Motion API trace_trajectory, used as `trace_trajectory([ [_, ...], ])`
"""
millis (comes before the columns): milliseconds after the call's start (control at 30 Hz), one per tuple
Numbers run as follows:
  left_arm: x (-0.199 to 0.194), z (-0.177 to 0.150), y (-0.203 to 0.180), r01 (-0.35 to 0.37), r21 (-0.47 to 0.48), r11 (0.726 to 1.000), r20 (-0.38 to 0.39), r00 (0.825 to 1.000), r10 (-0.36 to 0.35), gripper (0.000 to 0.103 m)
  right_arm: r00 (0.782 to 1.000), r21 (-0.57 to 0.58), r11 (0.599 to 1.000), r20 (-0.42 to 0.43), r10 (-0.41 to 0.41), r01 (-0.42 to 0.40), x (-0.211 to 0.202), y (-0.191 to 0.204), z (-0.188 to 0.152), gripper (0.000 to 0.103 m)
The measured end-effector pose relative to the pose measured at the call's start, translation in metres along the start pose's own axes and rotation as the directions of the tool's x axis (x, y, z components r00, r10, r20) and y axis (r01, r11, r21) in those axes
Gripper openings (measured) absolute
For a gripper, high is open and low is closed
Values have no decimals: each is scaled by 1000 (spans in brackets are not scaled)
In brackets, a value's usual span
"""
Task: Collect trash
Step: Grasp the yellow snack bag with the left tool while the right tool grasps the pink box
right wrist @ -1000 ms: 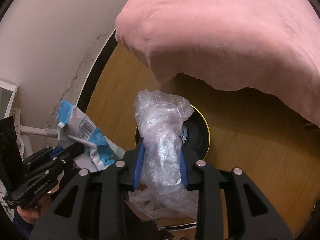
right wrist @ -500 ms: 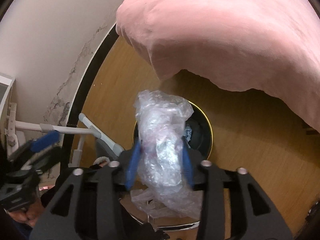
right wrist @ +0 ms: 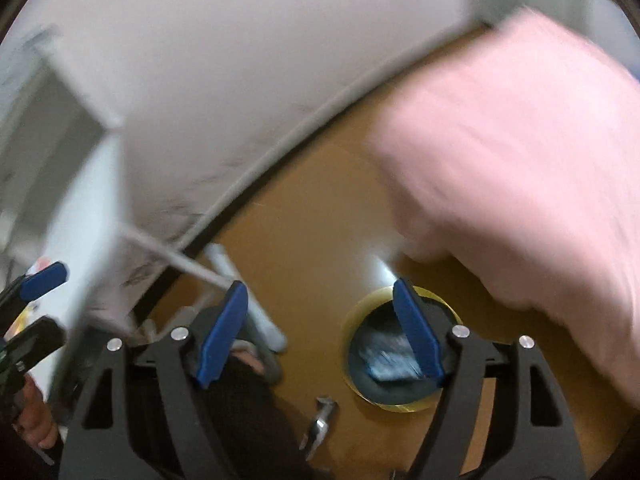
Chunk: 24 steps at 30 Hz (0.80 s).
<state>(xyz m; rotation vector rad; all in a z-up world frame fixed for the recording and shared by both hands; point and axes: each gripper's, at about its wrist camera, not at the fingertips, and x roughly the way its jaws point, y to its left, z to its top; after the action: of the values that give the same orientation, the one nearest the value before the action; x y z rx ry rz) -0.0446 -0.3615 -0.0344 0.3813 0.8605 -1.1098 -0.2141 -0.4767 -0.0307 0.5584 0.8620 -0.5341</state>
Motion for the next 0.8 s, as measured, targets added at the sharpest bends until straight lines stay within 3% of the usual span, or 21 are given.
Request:
trace_trajectory([
  [133, -76, -25, 79, -181, -143, 973, 61, 980, 191, 91, 983, -210, 961, -18, 181, -181, 8, 121, 22, 74],
  [167, -101, -39, 109, -253, -194, 948, 55, 962, 268, 91, 971, -258, 936, -49, 236, -240, 14, 157, 24, 74],
  [233, -131, -58, 143, -326, -255, 910, 45, 936, 348, 91, 949, -323, 892, -105, 298, -316, 27, 212, 24, 74],
  [333, -188, -103, 208, -445, -367, 817, 3, 878, 480, 91, 921, -430, 814, -181, 346, -391, 49, 291, 21, 74],
  [433, -220, -141, 251, -503, -409, 762, -53, 846, 530, 91, 907, -541, 728, -249, 341, -422, 74, 357, 15, 75],
  [533, -241, -173, 290, -526, -409, 746, -104, 839, 535, 91, 907, -644, 640, -286, 308, -420, 102, 403, 11, 75],
  [633, -233, -173, 303, -505, -392, 769, -122, 857, 500, 91, 907, -705, 571, -322, 272, -421, 128, 434, 16, 75],
  [733, -217, -173, 316, -448, -373, 812, -112, 891, 440, 91, 911, -755, 510, -340, 236, -413, 148, 452, 17, 75],
  [800, -203, -168, 326, -457, -347, 819, -133, 889, 439, 91, 914, -782, 473, -342, 219, -406, 156, 462, 15, 75],
])
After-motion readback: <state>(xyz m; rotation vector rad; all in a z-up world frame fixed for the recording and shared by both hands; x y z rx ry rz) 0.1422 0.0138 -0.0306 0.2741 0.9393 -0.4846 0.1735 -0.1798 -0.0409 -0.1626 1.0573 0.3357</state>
